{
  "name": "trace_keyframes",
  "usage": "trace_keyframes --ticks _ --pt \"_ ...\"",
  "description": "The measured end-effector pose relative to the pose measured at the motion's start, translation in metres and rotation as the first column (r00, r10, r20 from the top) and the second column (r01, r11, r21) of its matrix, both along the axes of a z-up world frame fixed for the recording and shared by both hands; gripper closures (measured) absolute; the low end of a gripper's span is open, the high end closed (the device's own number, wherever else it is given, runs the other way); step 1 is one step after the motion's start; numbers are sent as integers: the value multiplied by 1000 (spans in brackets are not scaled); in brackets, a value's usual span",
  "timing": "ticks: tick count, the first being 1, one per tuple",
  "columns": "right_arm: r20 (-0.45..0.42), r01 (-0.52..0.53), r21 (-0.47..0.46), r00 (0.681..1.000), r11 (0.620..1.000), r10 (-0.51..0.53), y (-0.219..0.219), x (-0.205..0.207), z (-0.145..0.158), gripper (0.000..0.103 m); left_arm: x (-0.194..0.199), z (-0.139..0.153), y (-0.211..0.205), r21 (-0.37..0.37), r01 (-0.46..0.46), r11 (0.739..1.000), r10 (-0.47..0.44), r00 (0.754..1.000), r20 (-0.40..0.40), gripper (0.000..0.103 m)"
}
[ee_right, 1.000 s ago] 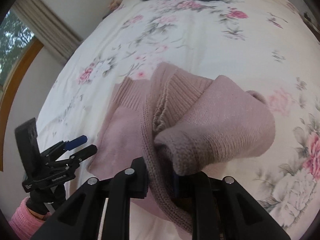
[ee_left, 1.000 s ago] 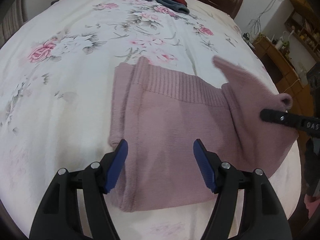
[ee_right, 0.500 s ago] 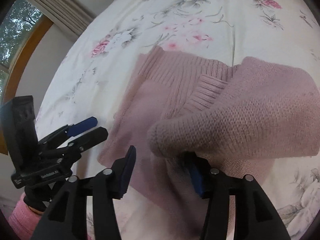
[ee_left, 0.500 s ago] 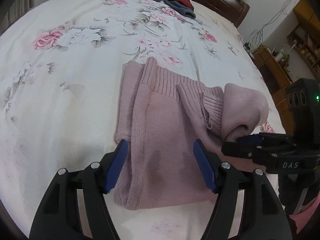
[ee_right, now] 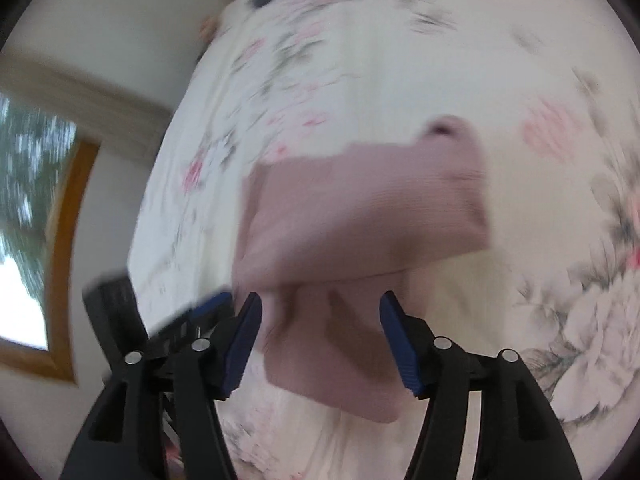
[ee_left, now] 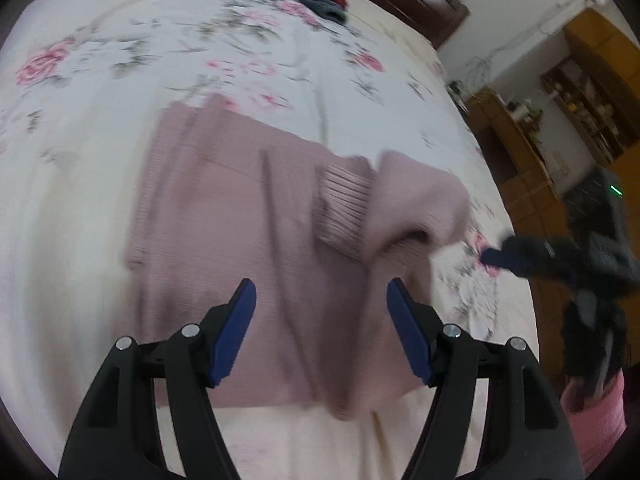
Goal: Fold small clothes
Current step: 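Lay the held end onto the sweater and open the right tool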
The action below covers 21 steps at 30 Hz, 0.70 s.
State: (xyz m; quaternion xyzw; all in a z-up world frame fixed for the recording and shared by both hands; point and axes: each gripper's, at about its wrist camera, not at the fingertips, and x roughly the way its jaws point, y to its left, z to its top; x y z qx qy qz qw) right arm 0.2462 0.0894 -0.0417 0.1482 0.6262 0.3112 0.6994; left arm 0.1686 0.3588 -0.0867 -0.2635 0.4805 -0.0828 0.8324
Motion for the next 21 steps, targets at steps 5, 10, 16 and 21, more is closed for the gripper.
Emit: trace_keyframes --ticks 5,10,16,21 --pt "-152 118 77 983 990 -105 -21 31 -44 40 0 -9 -26 14 45 999 -45 999 -23 36" --pt "-121 120 73 987 990 -110 -3 49 -54 66 -1 -25 -38 51 66 997 -63 997 -48 47" --pt "-4 10 75 1000 997 -9 48 59 -25 92 -10 -43 -38 36 72 997 -69 995 -74 69" --pt "21 -85 46 996 995 84 101 59 -17 92 -19 -43 -36 59 53 997 -49 997 -61 69"
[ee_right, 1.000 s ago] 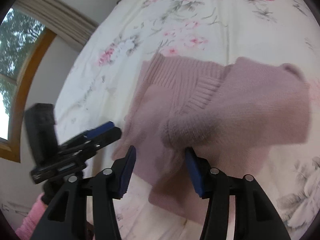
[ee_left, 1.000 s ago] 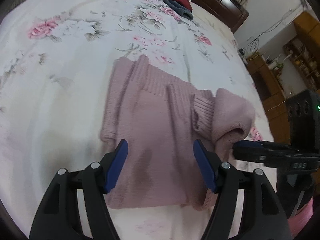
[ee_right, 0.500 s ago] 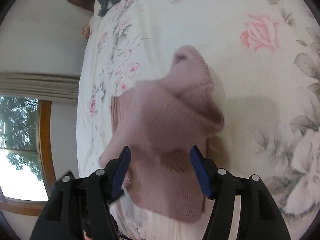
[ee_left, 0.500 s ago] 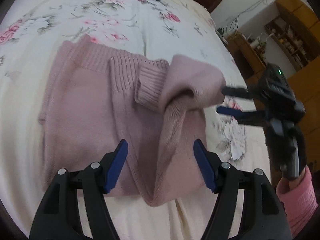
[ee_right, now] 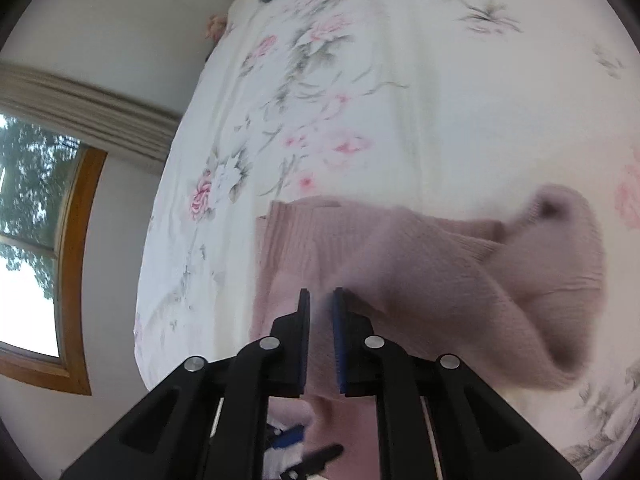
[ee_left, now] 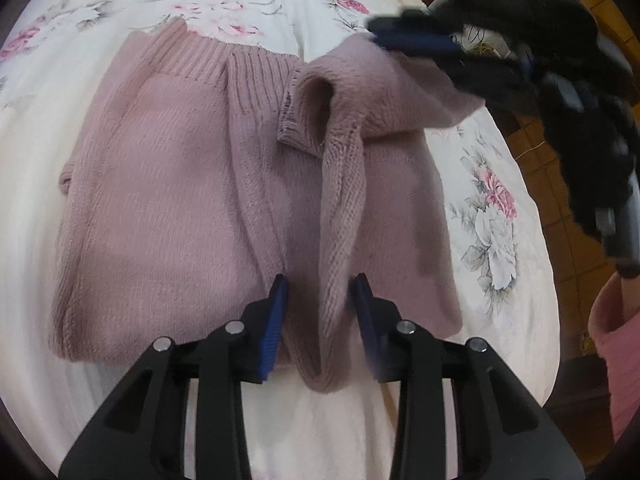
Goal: Fold small clothes
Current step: 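Lay the held end onto the sweater and open the right tool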
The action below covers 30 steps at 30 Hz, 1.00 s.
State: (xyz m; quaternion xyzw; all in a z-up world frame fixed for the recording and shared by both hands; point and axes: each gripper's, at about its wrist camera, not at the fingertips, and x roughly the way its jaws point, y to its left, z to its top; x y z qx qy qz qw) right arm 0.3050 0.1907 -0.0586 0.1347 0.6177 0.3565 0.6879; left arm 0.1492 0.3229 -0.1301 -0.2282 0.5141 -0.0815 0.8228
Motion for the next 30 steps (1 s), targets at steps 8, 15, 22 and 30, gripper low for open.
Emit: trace_keyframes --ticks 8,15,22,30 --pt "136 7 4 991 1000 -8 -51 -30 39 73 33 59 21 116 -43 992 26 990 139 50" --pt "67 107 -64 992 992 -103 -133 -32 -5 72 118 67 -5 210 23 977 -52 989 137 37" --pt "-21 139 -34 990 990 -140 -165 -39 -49 72 157 35 -16 73 65 995 -68 997 34 74" --pt "-19 126 -8 992 992 -127 -159 -41 -55 72 120 44 32 -3 -131 991 131 986 103 93"
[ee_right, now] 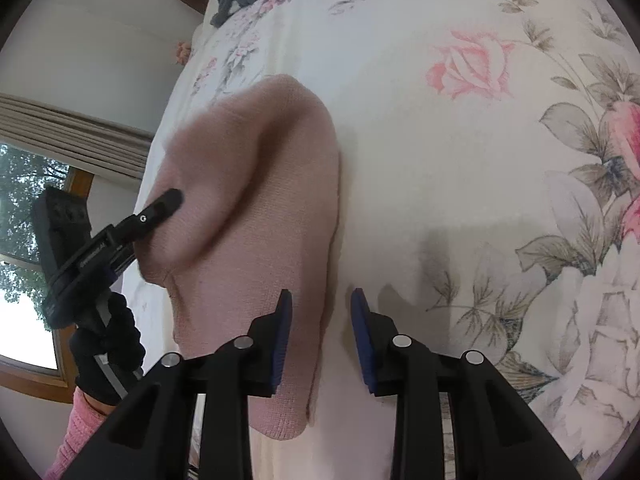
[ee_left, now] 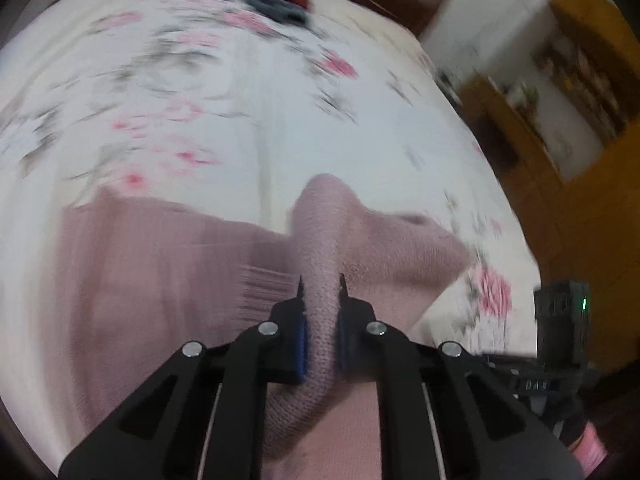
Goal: Fold small clothes
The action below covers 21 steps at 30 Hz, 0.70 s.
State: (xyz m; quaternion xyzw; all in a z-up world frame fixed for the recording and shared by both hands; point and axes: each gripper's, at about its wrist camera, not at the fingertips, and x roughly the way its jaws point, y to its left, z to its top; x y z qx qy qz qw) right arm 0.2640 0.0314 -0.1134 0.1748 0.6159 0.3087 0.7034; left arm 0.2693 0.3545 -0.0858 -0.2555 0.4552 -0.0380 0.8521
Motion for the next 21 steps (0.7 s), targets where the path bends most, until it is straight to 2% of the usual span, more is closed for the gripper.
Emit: trace_keyframes --ticks 3,5,6,8,10,12,14,21 --pt "12 -8 -1 1000 1000 8 4 -1 5 71 -7 -20 26 -18 -53 998 52 996 -66 93" --pt "13 -12 -4 1000 1000 12 8 -1 6 71 -10 -32 31 -37 -43 998 38 992 -118 89" --pt "12 -14 -5 1000 1000 14 10 -1 7 71 -12 -33 34 -36 -53 998 49 991 -122 84" --pt "9 -19 -3 1000 1000 19 14 -4 7 70 -23 -29 40 -41 -71 997 67 993 -97 82" --pt "10 -28 -5 1000 1000 28 18 -7 7 69 -33 -24 46 -60 -72 996 66 994 -87 73" --pt "17 -40 -13 999 999 41 19 -10 8 68 -47 -21 50 -90 -66 994 59 995 -82 48" --pt "18 -44 -10 999 999 44 19 -14 8 66 -56 -22 46 -108 -49 993 39 995 -92 39" --pt "-3 -41 8 999 999 41 21 -19 0 65 -68 -64 33 -266 -37 963 -11 984 -177 37"
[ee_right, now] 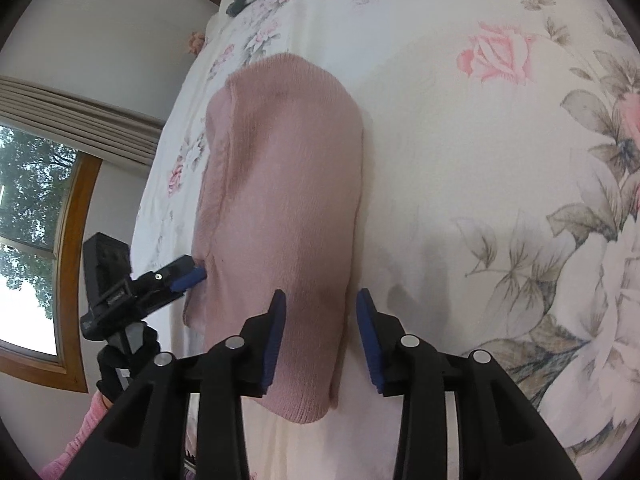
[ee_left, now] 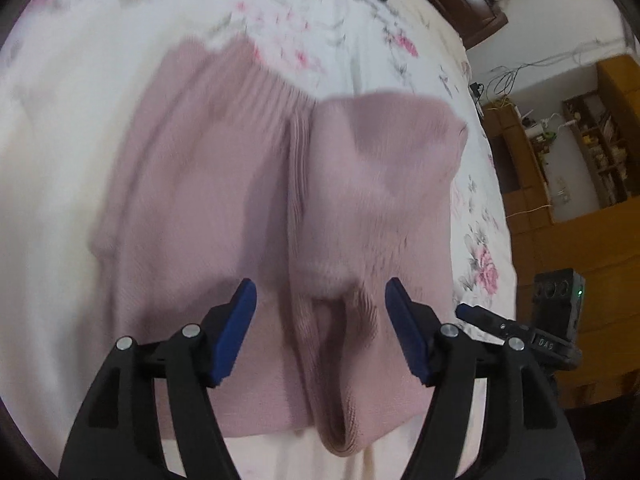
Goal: Fold small clothes
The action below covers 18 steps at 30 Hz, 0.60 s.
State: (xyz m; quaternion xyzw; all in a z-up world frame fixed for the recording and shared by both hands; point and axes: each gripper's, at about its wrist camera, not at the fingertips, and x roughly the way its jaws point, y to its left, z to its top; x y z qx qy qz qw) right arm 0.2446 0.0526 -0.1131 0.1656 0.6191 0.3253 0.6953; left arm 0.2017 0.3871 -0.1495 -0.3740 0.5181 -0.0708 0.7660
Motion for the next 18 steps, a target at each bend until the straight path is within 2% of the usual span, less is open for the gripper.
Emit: trace_keyframes --ticks 4,9,10,12,14,18 --pt "-7 5 -7 1000 1000 -5 -2 0 -5 65 9 -19 -14 -90 13 996 -15 1000 -17 37" --pt "-13 20 1 1000 1000 -20 -10 0 -9 65 14 -25 -23 -103 3 995 -5 1000 -21 36" --pt "-13 19 1 1000 1000 -19 -11 0 -10 65 14 -24 -23 -103 0 995 -2 1000 -18 39" --pt "-13 19 0 1000 1000 -19 -13 -1 -11 64 11 -17 -25 -97 7 995 -7 1000 2 60" --pt "-15 21 1 1000 1000 -21 -15 -1 -12 64 10 -9 -29 -58 13 998 -11 1000 18 67" --pt "-24 28 1 999 1000 -28 -17 -1 -16 62 9 0 -35 1 8 1000 -8 1000 21 71"
